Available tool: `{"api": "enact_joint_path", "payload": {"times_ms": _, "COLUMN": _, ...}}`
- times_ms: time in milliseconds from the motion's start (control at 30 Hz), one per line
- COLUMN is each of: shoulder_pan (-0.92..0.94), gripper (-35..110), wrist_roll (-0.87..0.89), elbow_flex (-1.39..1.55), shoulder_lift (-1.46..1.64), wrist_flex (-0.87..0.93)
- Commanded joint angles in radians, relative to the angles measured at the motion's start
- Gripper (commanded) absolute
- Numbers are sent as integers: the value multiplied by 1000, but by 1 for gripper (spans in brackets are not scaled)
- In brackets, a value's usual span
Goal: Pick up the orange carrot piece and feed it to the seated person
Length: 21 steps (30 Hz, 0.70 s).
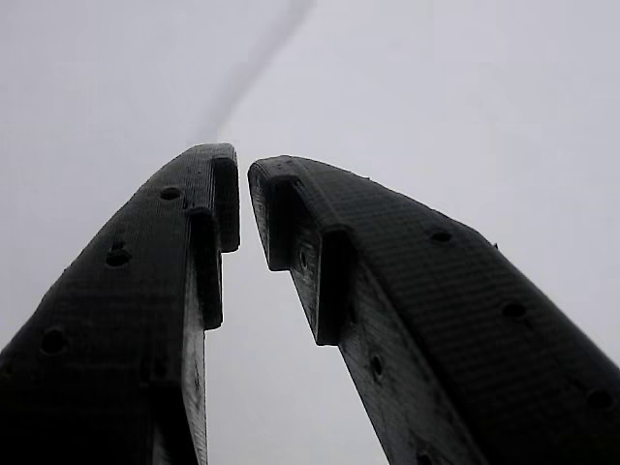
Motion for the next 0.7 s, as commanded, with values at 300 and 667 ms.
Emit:
{"api": "enact_joint_path", "payload": {"times_ms": 300, "shoulder_pan": 330, "gripper": -3, "wrist_roll": -25, "elbow_flex": -380, "shoulder_lift": -290, "wrist_flex": 15}}
{"api": "enact_joint_path", "payload": {"times_ms": 667, "shoulder_pan": 626, "gripper": -3, "wrist_roll": -236, "elbow_flex": -454, "shoulder_lift": -416, "wrist_flex": 15}}
